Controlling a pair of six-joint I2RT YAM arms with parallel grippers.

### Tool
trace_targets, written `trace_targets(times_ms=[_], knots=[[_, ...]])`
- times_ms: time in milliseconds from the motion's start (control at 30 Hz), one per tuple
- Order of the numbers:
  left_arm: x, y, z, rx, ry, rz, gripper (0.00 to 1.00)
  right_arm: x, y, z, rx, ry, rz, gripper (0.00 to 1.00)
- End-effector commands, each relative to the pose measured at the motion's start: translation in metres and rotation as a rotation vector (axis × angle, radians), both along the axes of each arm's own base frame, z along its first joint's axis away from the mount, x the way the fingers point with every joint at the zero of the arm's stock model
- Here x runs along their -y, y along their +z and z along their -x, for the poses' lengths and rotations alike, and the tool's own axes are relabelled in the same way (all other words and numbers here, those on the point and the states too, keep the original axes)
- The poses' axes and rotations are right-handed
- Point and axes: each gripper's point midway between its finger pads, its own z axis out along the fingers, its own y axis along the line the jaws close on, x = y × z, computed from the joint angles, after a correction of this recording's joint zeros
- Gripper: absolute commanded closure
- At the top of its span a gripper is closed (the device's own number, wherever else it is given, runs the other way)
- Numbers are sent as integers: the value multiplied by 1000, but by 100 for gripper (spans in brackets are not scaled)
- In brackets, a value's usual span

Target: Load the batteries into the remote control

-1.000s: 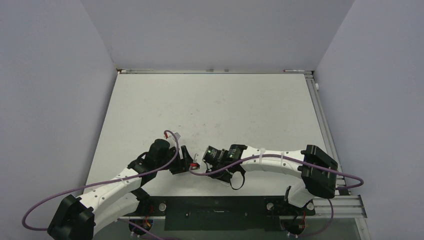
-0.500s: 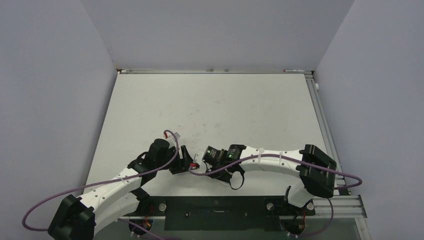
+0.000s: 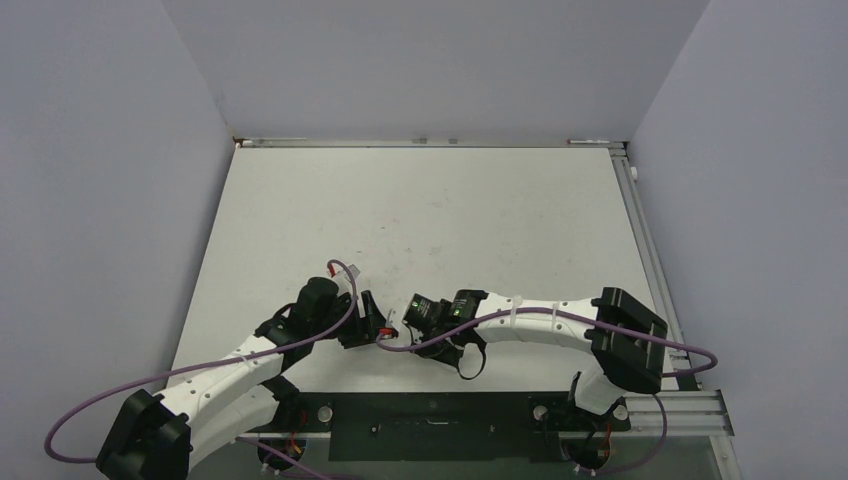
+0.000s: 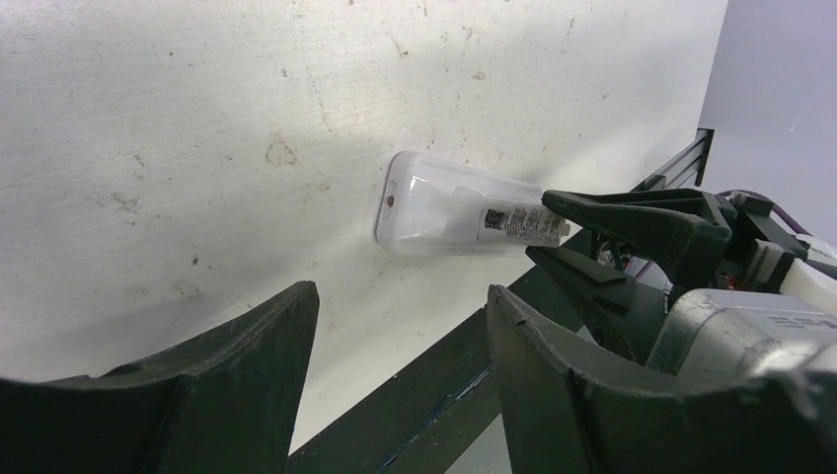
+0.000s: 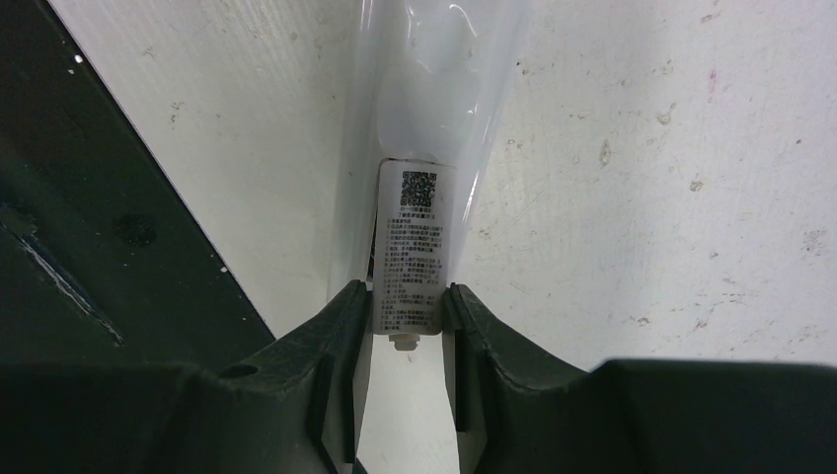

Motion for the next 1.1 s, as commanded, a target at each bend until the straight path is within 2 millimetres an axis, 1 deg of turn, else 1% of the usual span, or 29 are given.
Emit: trace_targets(times_ms=[0, 400, 533, 633, 1067], knots=[[4, 9, -6, 46, -17, 26, 40, -19, 7, -10, 23, -23, -58, 91], [8, 2, -3, 19, -41, 34, 40, -27, 6, -13, 30, -41, -82, 91], [9, 1, -2, 11, -50, 39, 40, -27, 5, -14, 35, -44, -80, 85], [10, 1, -2, 13, -52, 40, 40, -27, 4, -14, 35, -45, -81, 82], [12, 0, -2, 3, -62, 43, 40, -30, 3, -13, 24, -46, -87, 74]])
